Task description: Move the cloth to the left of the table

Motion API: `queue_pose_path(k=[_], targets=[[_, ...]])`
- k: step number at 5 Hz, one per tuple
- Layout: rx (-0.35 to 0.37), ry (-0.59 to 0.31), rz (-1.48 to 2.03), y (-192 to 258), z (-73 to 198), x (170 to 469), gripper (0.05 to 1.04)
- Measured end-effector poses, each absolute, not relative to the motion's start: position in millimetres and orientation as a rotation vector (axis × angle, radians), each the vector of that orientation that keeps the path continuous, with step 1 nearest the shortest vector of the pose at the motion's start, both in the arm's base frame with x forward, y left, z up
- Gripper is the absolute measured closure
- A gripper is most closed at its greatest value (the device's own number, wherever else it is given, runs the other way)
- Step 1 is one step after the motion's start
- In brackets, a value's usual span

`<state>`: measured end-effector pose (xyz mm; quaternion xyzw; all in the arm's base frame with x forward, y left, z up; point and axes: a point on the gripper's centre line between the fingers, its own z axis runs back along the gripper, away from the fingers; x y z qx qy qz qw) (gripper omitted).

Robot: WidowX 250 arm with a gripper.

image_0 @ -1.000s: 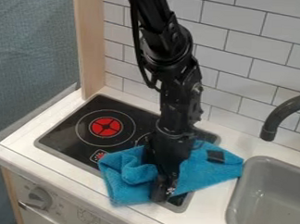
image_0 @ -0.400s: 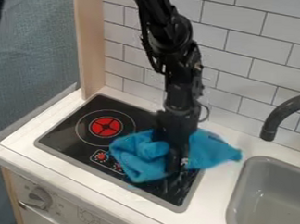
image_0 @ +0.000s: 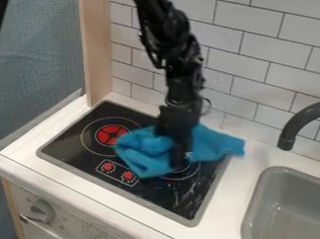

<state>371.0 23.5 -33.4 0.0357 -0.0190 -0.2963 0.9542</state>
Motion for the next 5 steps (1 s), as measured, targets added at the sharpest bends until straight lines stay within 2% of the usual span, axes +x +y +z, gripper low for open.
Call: queue_pose_path(k=[3, 5], targets=[[0.084, -0.025, -0.352, 111.4, -33.0, 346.0, 0.083], [0.065, -0.04, -0.204, 146.6, -33.9, 322.9, 0.083]])
